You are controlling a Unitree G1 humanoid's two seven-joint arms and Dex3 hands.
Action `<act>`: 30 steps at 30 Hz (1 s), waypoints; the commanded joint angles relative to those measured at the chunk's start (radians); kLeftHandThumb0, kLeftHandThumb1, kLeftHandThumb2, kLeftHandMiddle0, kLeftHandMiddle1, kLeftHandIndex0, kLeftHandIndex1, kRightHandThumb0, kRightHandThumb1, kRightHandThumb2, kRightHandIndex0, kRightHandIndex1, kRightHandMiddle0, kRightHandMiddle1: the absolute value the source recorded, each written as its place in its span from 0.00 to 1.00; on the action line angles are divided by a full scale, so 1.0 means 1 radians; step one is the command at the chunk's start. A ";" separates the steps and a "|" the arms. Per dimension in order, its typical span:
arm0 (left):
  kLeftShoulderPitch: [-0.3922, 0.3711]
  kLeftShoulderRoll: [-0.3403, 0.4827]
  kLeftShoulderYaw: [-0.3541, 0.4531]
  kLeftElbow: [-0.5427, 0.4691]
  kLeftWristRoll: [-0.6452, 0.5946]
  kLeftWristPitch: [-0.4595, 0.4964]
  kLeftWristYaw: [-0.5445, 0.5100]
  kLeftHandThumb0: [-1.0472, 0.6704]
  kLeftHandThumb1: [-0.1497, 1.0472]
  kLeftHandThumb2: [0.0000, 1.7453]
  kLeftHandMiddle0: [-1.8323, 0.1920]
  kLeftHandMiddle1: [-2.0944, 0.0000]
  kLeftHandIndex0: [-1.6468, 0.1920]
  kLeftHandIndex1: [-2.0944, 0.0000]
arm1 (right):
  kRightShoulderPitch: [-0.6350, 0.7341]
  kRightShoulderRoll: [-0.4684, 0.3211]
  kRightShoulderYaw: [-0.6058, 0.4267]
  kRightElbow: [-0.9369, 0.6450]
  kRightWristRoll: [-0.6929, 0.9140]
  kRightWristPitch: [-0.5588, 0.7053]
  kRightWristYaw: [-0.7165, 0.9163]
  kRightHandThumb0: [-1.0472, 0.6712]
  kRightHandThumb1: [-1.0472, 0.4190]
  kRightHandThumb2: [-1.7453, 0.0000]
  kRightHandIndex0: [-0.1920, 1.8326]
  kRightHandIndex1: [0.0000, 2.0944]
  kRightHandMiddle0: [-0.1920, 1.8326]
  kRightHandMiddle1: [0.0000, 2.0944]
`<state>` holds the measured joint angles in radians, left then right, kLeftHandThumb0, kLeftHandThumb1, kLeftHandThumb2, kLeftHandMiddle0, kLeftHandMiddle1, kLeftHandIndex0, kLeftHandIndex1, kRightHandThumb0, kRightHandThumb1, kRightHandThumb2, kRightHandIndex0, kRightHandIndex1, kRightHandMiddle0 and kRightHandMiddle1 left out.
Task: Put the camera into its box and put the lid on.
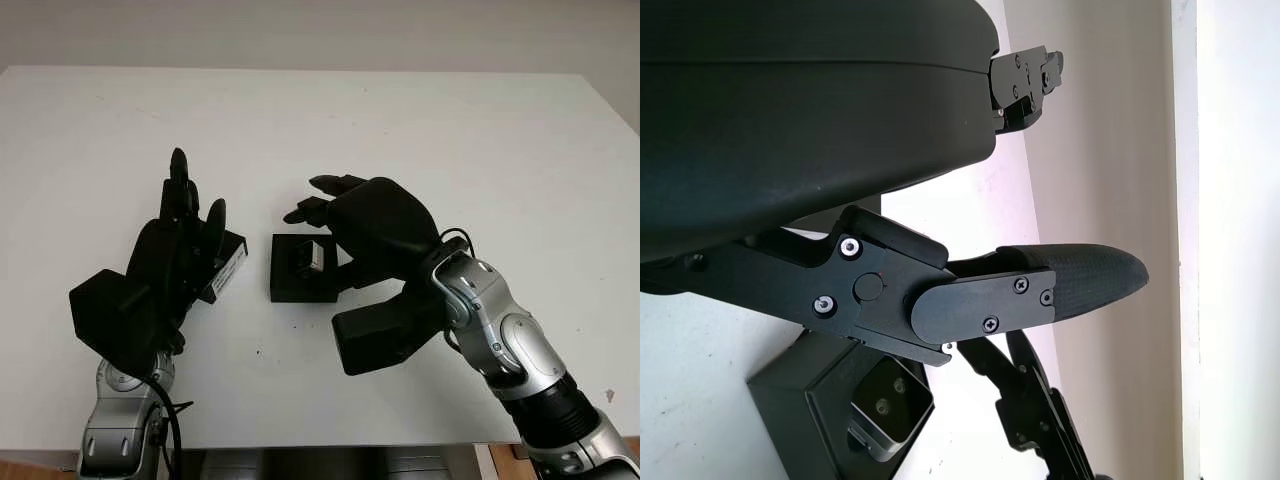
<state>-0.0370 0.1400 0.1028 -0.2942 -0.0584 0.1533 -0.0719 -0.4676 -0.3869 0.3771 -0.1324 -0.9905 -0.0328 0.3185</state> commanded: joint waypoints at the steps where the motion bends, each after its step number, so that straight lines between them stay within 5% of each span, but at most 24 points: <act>1: 0.007 -0.004 0.000 0.003 -0.003 -0.014 -0.002 0.19 1.00 0.33 1.00 1.00 1.00 1.00 | -0.017 0.006 0.005 0.011 -0.002 0.001 -0.016 0.13 0.05 0.96 0.27 0.03 0.32 0.20; 7: 0.006 -0.003 -0.001 -0.002 -0.002 -0.006 0.000 0.19 1.00 0.33 1.00 1.00 1.00 1.00 | -0.020 0.007 0.013 0.033 0.003 -0.008 -0.054 0.15 0.05 0.97 0.29 0.04 0.36 0.24; 18: 0.009 -0.006 0.002 -0.002 -0.008 -0.011 0.000 0.19 1.00 0.33 1.00 1.00 1.00 1.00 | -0.003 -0.011 0.028 0.037 -0.052 -0.016 -0.141 0.19 0.05 0.97 0.35 0.05 0.33 0.67; 30: 0.005 -0.002 0.000 -0.007 -0.002 0.002 0.003 0.18 1.00 0.32 1.00 1.00 1.00 1.00 | 0.009 -0.017 0.041 0.031 -0.103 -0.020 -0.195 0.23 0.05 0.97 0.39 0.07 0.32 0.73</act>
<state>-0.0357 0.1397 0.1028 -0.2936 -0.0588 0.1524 -0.0701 -0.4661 -0.4012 0.4175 -0.0877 -1.0899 -0.0526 0.1320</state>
